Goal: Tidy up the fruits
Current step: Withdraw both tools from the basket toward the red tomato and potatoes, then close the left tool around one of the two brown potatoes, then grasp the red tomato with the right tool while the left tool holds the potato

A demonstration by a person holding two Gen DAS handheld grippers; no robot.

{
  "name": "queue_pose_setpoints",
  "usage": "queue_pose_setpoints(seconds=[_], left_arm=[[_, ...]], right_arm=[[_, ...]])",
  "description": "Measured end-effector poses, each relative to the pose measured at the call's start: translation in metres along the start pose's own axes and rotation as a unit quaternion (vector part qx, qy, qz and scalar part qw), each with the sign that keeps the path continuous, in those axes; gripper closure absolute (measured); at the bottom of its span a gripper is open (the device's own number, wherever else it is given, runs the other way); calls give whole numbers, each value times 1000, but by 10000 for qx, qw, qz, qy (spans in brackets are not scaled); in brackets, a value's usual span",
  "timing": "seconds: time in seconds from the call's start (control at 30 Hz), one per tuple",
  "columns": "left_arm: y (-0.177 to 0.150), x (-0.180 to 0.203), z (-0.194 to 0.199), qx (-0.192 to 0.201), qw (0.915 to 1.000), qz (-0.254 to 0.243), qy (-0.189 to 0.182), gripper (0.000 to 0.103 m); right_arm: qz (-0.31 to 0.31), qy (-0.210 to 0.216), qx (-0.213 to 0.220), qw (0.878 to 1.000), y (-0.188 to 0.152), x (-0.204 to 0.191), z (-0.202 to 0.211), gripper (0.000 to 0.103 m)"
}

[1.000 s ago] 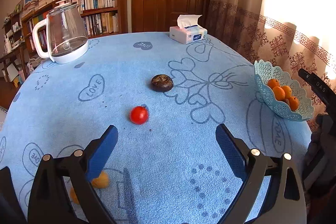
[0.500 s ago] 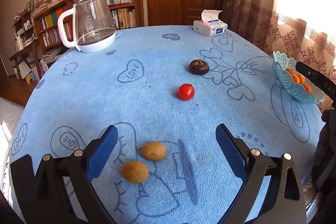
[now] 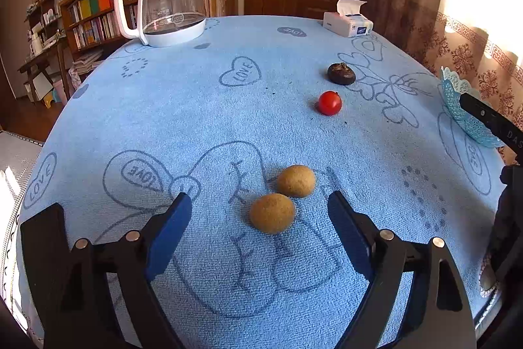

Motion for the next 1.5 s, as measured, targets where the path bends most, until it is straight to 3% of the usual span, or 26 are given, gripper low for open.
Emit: queue_pose_setpoints(seconds=[0.17,0.43,0.87,1.17,1.5], left_arm=[[-1,0,-5,-109,9999,-21,-54,34],[-2,0,-11,-235,9996,-23,-140,42],[-4,5,-13,-235,9995,-132,-155,74],[-4,5,-5,29,9999,-94,-76,74],[-3,-4,-2,123,9997,175,-114,74]], right_arm=[[-64,16,-39,10000,0,4,-2,24],[-49,13,-62,10000,0,3,-3,24],[10,17,-91,10000,-1,0,-5,24],[36,127,-223,9997,-1,-4,-12,24],[264,976,-896,9908,17,-51,-41,24]])
Point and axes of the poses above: each gripper's, at about its wrist camera, not at the fingertips, and z roughly against the way its jaws point, x to its right, y to its top, the point moved 5 cm from there along -z, roughly the way its jaws point, and after that the axes turned 13 degrees about -x, right-handed, at the moved point
